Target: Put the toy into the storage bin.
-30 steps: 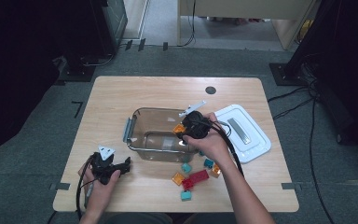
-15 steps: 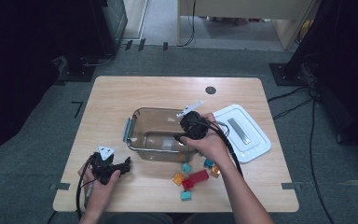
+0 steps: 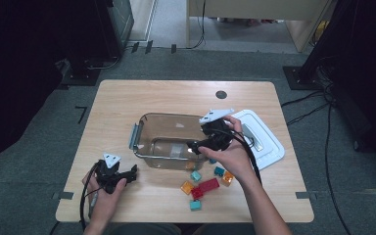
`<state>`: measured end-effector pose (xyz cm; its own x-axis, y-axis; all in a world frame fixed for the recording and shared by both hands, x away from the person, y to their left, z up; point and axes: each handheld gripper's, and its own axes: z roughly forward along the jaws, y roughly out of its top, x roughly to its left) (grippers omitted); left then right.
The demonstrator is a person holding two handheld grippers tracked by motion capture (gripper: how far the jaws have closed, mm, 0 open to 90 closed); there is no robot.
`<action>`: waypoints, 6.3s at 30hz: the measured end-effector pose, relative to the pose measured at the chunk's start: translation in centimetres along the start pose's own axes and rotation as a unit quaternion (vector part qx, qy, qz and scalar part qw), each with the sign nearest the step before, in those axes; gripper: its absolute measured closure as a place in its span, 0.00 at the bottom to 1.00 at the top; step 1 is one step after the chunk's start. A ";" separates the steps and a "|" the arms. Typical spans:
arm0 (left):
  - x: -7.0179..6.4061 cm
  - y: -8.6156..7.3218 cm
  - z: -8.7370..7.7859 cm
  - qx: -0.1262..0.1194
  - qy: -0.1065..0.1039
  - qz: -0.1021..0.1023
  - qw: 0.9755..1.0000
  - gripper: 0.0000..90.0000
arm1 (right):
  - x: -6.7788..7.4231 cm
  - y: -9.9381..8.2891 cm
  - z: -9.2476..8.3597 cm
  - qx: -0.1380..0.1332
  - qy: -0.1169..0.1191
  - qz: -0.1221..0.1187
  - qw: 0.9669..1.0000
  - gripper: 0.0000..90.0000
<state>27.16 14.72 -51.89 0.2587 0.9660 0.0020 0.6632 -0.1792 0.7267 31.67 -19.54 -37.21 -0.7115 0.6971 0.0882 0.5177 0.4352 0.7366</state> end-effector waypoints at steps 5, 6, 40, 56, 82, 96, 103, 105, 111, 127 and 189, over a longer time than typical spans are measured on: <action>0.0 0.0 0.0 0.000 0.000 0.000 1.000 0.12 | -0.5 -0.9 -1.9 -0.032 -0.012 0.004 0.999 0.22; 0.0 0.0 0.0 0.000 0.000 0.001 1.000 0.12 | -0.7 -1.2 -2.3 -0.036 -0.017 0.007 0.999 0.22; 0.0 0.0 0.0 0.000 0.000 0.000 1.000 0.12 | -5.6 -11.4 -4.6 -0.047 -0.063 0.096 0.992 0.34; 0.0 0.0 0.0 0.000 -0.001 0.000 1.000 0.12 | -4.8 -13.8 2.0 -0.024 -0.045 0.125 0.991 0.63; 0.0 0.1 0.1 0.000 -0.001 0.000 1.000 0.12 | -4.9 -14.5 3.3 0.008 -0.072 0.111 0.991 0.81; 0.0 0.1 0.1 0.000 -0.001 0.001 1.000 0.12 | -7.3 -14.7 -1.0 -0.002 -0.068 0.121 0.990 0.81; 0.0 0.0 0.1 0.000 0.000 0.001 1.000 0.12 | -7.3 -13.4 -3.5 0.005 -0.062 0.117 0.991 0.81; 0.0 0.0 0.1 0.000 -0.001 0.001 1.000 0.12 | -7.3 -13.0 -4.1 0.004 -0.064 0.116 0.991 0.81; 0.0 0.0 0.1 0.000 0.000 0.001 1.000 0.12 | -6.8 -11.3 -5.0 0.024 -0.068 0.094 0.993 0.81; 0.0 0.1 0.1 -0.001 0.000 0.001 1.000 0.12 | -5.5 -4.8 -7.9 0.018 -0.079 0.047 0.996 0.81; 0.0 0.0 0.1 -0.002 0.000 -0.001 1.000 0.12 | -0.2 1.3 3.8 0.089 0.043 -0.022 0.995 0.41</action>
<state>27.26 14.68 -51.92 0.2576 0.9662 -0.0001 0.6603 -0.1760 0.7301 34.30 -16.97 -38.86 -0.7687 0.6280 0.1214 0.5566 0.5632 0.6108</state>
